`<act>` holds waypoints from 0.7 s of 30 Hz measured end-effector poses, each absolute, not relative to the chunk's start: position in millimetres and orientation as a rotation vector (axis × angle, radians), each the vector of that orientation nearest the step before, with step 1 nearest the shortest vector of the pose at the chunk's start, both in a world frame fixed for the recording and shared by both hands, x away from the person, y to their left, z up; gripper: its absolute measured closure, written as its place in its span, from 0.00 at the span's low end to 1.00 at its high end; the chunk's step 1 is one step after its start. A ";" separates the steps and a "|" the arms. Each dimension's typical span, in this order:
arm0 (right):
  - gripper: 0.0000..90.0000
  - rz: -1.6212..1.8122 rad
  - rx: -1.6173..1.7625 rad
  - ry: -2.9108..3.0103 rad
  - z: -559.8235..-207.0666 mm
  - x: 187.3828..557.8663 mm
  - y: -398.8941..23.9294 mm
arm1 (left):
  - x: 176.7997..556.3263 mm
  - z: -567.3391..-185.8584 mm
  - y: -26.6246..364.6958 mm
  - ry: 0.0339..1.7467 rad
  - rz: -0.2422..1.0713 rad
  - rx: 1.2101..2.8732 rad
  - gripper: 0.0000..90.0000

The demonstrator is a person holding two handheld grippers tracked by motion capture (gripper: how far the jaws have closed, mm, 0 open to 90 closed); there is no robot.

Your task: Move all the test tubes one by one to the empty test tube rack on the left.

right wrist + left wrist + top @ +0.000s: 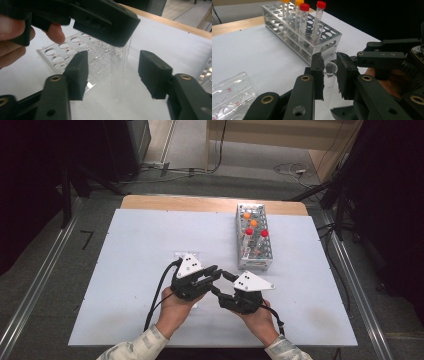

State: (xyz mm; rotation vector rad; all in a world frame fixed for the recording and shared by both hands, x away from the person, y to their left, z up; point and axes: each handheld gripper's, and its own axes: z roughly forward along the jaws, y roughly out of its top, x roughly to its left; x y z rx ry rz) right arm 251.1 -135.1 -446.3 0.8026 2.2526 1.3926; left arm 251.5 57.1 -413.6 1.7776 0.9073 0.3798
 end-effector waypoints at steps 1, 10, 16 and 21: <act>0.36 1.390 0.810 2.259 -445.8 250.7 -135.6 | 251.1 -412.5 58.3 0.908 0.377 1.776 0.86; 0.28 1.392 0.817 2.264 -443.7 247.5 -142.8 | 245.5 -400.4 70.5 0.897 0.388 1.744 0.86; 0.27 1.401 0.801 2.266 -443.3 243.6 -144.9 | 242.7 -396.5 78.6 0.902 0.404 1.732 0.86; 0.27 1.404 0.794 2.269 -443.7 241.5 -146.6 | 239.7 -392.9 88.2 0.911 0.416 1.715 0.86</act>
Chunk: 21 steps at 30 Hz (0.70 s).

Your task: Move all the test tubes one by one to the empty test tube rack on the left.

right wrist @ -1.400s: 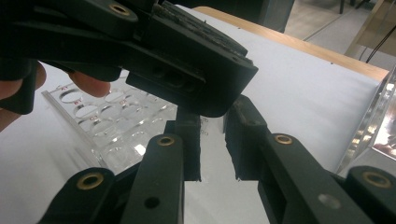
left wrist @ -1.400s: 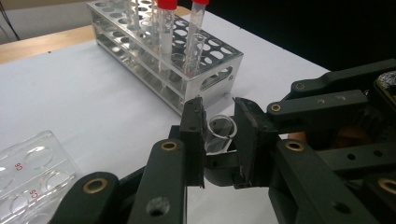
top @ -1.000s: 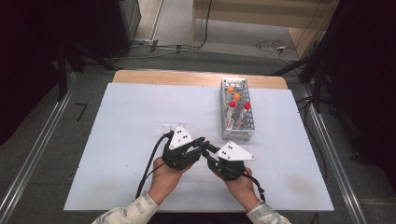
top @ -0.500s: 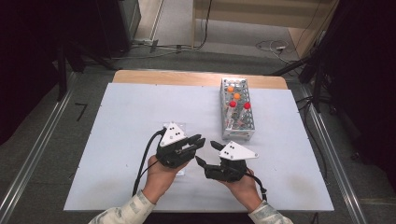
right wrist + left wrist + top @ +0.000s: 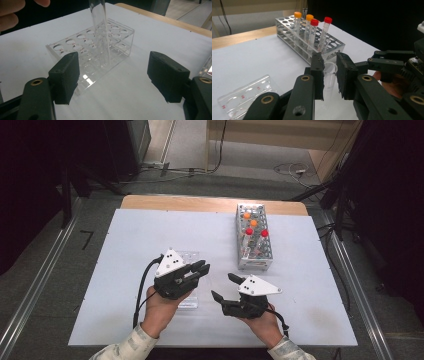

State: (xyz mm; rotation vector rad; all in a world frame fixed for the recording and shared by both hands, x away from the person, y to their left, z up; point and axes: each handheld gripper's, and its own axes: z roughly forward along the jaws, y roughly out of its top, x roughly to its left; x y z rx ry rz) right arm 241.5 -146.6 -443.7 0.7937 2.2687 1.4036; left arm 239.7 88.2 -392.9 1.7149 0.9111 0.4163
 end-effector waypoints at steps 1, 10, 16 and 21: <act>0.27 1.401 0.795 2.269 -444.1 241.6 -146.7 | 239.3 -392.3 90.0 0.911 0.420 1.714 0.86; 0.27 1.384 0.810 2.261 -444.7 242.7 -151.7 | 230.8 -387.0 103.8 0.913 0.459 1.715 0.86; 0.28 1.385 0.826 2.243 -443.6 244.7 -156.9 | 226.9 -385.8 107.4 0.914 0.497 1.744 0.86; 0.28 1.383 0.829 2.236 -443.7 246.4 -159.4 | 224.5 -385.8 109.0 0.914 0.523 1.768 0.86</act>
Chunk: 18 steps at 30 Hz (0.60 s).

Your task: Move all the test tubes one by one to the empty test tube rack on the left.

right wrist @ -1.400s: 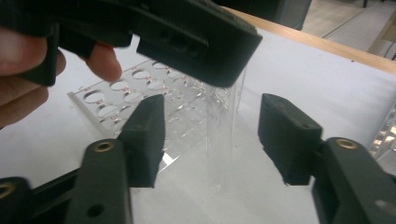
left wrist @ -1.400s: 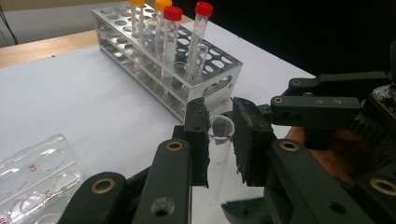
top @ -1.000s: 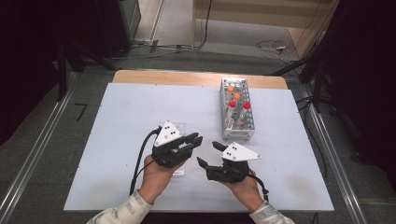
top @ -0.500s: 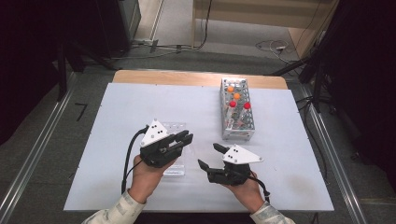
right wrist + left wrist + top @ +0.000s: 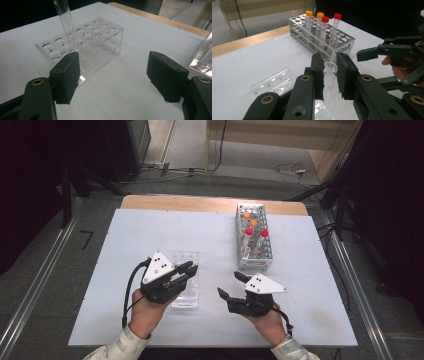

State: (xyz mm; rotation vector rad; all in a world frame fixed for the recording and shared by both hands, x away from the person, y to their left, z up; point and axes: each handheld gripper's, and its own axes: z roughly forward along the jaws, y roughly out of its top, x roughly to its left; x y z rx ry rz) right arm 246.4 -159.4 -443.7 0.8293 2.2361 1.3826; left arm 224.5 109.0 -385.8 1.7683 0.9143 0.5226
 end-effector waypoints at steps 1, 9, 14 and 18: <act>0.28 1.380 0.834 2.235 -443.8 246.4 -159.7 | 224.1 -385.8 109.3 0.916 0.527 1.774 0.86; 0.28 1.381 0.850 2.223 -443.3 247.5 -162.0 | 225.7 -393.2 109.9 0.932 0.537 1.799 0.86; 0.28 1.378 0.850 2.223 -443.5 247.6 -162.1 | 227.9 -402.3 106.4 0.945 0.550 1.832 0.86; 0.28 1.376 0.849 2.222 -443.6 248.0 -162.7 | 230.0 -410.5 103.1 0.959 0.543 1.860 0.85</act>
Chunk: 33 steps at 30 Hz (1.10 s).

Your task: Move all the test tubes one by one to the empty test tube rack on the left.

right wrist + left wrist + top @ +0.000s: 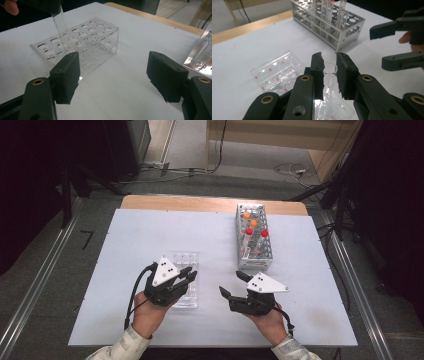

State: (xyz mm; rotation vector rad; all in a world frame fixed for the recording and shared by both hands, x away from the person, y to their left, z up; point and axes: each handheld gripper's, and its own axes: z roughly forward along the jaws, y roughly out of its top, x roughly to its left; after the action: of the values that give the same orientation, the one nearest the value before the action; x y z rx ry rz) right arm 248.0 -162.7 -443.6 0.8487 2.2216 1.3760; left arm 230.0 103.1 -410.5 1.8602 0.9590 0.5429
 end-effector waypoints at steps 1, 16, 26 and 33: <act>0.28 1.376 0.849 2.222 -443.6 248.0 -162.7 | 230.6 -412.7 102.4 0.964 0.542 1.867 0.85; 0.29 1.372 0.851 2.222 -444.4 248.5 -162.9 | 236.9 -432.0 98.9 1.009 0.489 1.936 0.85; 0.28 1.368 0.863 2.214 -444.4 249.6 -164.6 | 235.2 -426.4 101.4 1.009 0.445 1.866 0.56; 0.29 1.360 0.899 2.186 -444.3 254.2 -169.9 | 234.0 -421.6 106.2 1.092 0.532 1.757 0.21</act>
State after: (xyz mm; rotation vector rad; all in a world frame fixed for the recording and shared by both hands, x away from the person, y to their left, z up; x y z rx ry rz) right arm 254.2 -169.9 -444.3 0.8995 2.1856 1.3603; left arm 234.0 106.2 -421.6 1.7570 1.0923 0.5318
